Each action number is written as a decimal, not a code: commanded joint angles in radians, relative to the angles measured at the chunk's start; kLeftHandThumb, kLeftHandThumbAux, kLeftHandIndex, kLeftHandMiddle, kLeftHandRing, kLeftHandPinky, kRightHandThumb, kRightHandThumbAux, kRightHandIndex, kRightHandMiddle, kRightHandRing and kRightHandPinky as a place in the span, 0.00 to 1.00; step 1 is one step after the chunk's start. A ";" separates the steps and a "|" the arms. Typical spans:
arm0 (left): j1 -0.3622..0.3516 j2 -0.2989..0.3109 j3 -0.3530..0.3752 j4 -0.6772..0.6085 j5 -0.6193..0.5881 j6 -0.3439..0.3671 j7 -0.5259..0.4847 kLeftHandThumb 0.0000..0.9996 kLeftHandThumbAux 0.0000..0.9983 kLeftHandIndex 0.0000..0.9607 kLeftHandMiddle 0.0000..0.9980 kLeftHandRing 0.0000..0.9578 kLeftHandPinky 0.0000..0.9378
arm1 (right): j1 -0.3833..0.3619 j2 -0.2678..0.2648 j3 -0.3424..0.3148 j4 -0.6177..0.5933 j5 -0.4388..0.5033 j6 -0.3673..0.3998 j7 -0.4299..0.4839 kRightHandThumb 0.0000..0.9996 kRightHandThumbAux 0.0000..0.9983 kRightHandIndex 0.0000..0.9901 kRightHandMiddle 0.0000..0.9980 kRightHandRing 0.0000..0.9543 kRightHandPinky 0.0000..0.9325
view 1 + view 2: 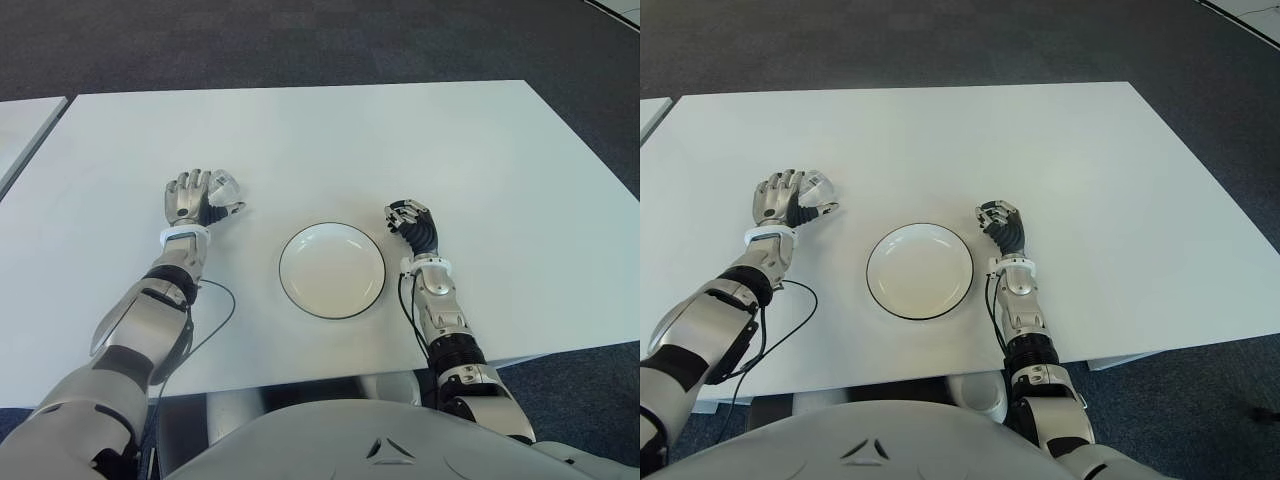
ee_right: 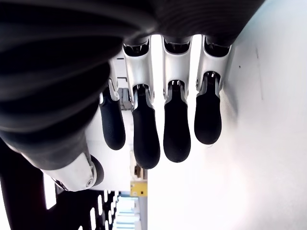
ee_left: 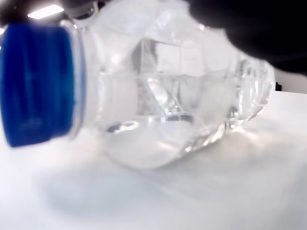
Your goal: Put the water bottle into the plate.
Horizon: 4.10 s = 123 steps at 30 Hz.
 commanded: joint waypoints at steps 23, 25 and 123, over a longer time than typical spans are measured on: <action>0.047 0.001 0.024 0.028 -0.152 -0.018 -0.556 0.65 0.49 0.37 0.35 0.38 0.46 | 0.061 0.004 0.000 0.025 0.001 0.080 0.006 0.70 0.73 0.44 0.62 0.65 0.66; 0.048 0.002 0.028 0.026 -0.161 -0.018 -0.556 0.68 0.57 0.41 0.41 0.44 0.50 | 0.060 0.004 0.000 0.025 0.002 0.082 0.007 0.70 0.73 0.44 0.63 0.65 0.66; 0.212 0.152 0.117 -1.036 -0.111 -0.054 -0.509 0.85 0.67 0.41 0.53 0.88 0.84 | 0.037 0.012 -0.008 0.097 0.004 0.019 0.018 0.70 0.73 0.44 0.62 0.63 0.63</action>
